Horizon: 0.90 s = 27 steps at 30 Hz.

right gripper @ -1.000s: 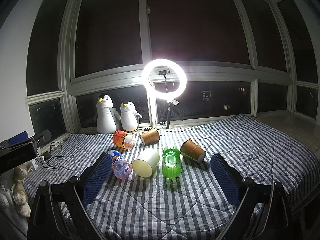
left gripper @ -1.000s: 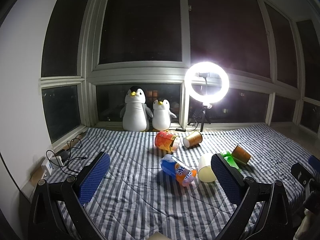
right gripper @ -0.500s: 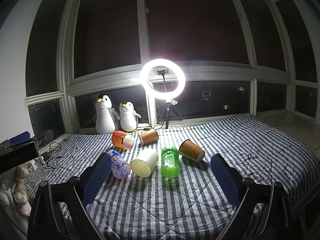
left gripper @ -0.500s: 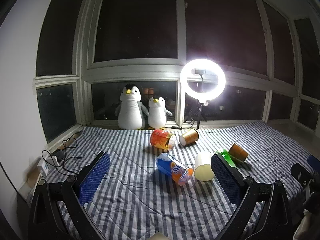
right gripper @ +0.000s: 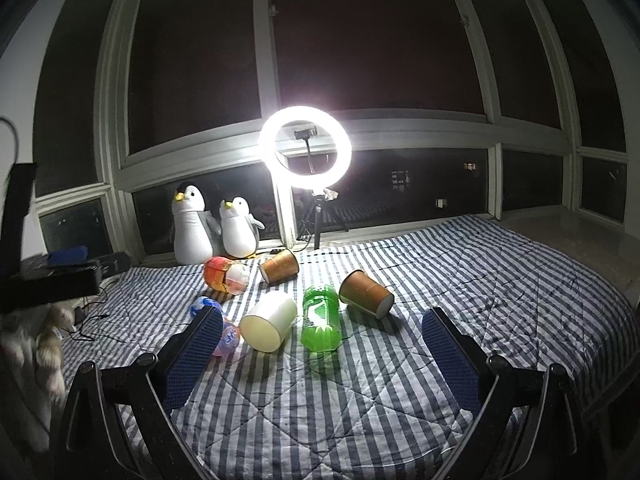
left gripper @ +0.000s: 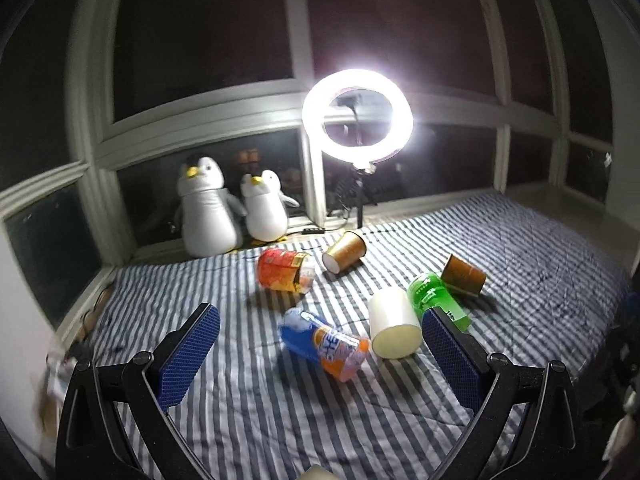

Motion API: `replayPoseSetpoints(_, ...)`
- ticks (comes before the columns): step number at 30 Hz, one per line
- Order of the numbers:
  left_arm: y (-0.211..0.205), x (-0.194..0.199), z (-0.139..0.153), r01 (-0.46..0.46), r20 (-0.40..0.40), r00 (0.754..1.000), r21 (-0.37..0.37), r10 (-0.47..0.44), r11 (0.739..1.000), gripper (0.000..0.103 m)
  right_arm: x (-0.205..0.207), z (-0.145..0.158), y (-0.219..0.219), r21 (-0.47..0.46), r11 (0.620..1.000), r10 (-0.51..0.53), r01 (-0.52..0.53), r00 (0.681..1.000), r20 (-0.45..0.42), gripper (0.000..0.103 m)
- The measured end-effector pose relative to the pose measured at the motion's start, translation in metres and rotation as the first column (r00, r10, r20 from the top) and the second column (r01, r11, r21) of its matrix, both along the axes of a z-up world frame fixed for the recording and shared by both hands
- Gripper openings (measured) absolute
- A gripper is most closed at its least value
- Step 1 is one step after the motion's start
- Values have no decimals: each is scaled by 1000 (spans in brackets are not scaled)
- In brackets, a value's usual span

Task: Flip cup upside down
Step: 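Reach the left tool to the brown RONGZHUANG cup lying on its side and grasp it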

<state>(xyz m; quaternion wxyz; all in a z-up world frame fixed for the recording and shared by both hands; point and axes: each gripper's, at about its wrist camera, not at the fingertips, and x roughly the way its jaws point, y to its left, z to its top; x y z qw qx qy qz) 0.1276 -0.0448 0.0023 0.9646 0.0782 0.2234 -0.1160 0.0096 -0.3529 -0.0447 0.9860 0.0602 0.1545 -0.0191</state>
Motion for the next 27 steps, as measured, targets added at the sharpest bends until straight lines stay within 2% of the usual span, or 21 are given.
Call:
replayPoseSetpoints(6, -21, 86, 0, 87, -84, 993, 64, -81, 994, 102, 23, -1, -11, 7, 1000, -30, 30, 999, -29, 99)
replayPoseSetpoints(12, -56, 178, -20, 169, -174, 974, 149, -142, 974, 102, 54, -4, -21, -3, 998, -56, 56, 996, -70, 99)
replayPoseSetpoints(16, -77, 244, -40, 234, -281, 941, 136, -189, 963, 102, 77, -2, -28, -8, 998, -68, 67, 993, -100, 99)
replayPoseSetpoints(19, -90, 296, -58, 237, -353, 919, 132, -178, 963, 102, 92, -1, -34, -11, 997, -76, 76, 990, -115, 99)
replayPoseSetpoints(22, -105, 334, -76, 249, -398, 901, 147, -173, 957, 102, 112, -5, -42, -18, 996, -89, 87, 984, -157, 99)
replayPoseSetpoints(27, -129, 389, -109, 268, -499, 853, 172, -151, 948, 101, 133, -14, -58, -13, 994, -106, 106, 971, -216, 99)
